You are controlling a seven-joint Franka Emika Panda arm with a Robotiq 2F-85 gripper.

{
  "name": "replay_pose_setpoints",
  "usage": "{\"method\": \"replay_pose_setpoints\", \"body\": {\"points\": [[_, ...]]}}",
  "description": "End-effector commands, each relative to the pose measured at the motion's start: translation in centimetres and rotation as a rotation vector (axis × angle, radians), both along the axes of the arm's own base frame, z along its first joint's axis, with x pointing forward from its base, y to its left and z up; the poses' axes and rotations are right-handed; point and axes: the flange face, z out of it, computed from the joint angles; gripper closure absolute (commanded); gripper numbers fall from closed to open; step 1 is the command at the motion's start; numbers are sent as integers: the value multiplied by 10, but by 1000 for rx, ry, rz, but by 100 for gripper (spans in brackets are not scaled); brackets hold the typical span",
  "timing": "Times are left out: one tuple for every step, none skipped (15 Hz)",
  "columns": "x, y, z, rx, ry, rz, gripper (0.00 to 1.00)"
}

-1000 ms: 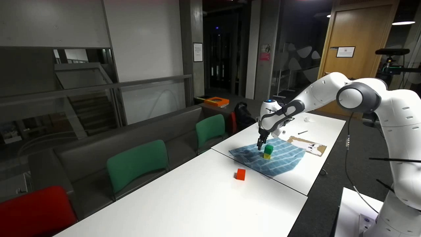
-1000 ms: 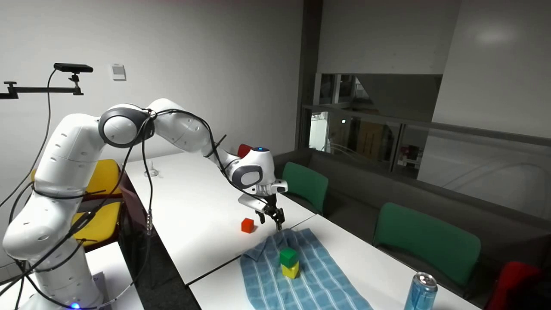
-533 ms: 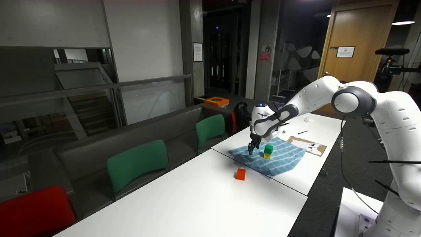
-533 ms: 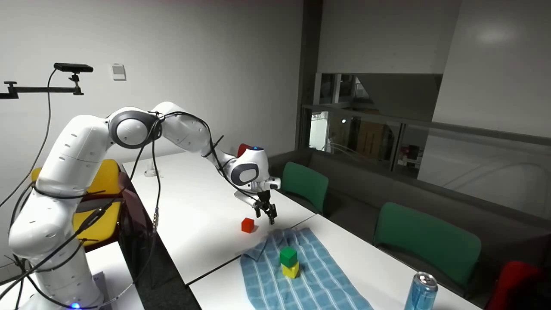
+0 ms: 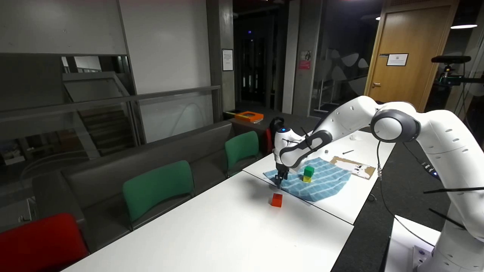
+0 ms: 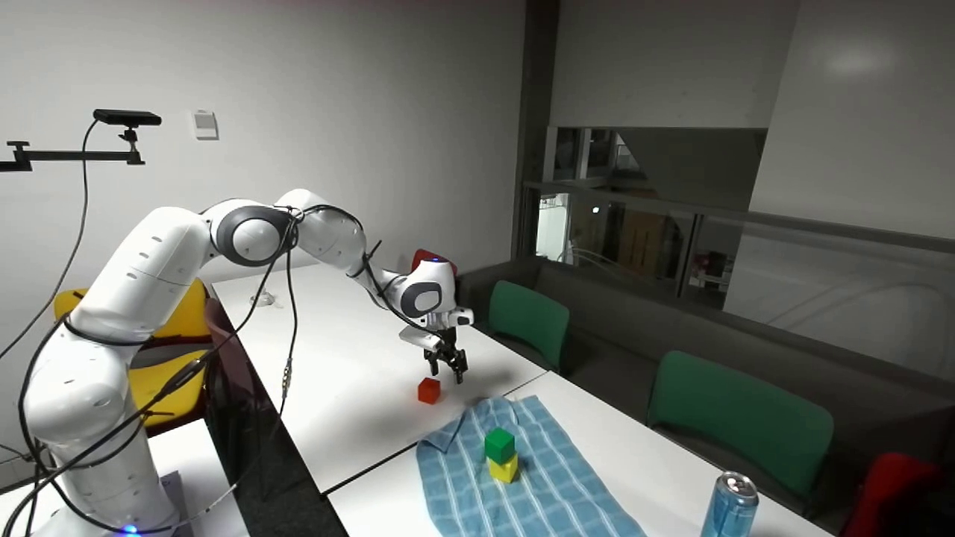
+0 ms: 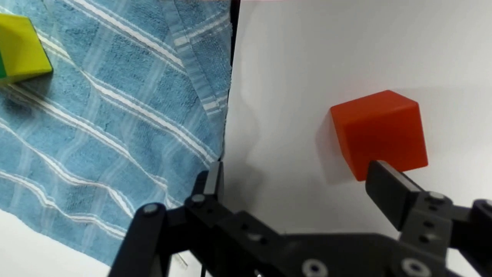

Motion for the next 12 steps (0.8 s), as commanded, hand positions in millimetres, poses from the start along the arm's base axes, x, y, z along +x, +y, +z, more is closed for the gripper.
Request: {"method": "replay_pose_setpoints", "body": {"points": [[9, 18, 2, -58, 56, 132, 0], [11, 24, 2, -56, 57, 177, 0], [14, 32, 2, -53, 48, 220, 0], [16, 38, 2, -47, 41, 260, 0], [17, 44, 3, -27, 29, 294, 0], [17, 50, 3, -9, 16, 326, 0], [17, 54, 2, 8, 6, 353, 0], [16, 57, 0, 29, -2, 374, 0], [14, 58, -3, 49, -9, 395, 0], [13, 59, -7, 60, -15, 416, 0], [12, 58, -10, 67, -18, 433, 0], [11, 56, -15, 63, -22, 463, 0]]}}
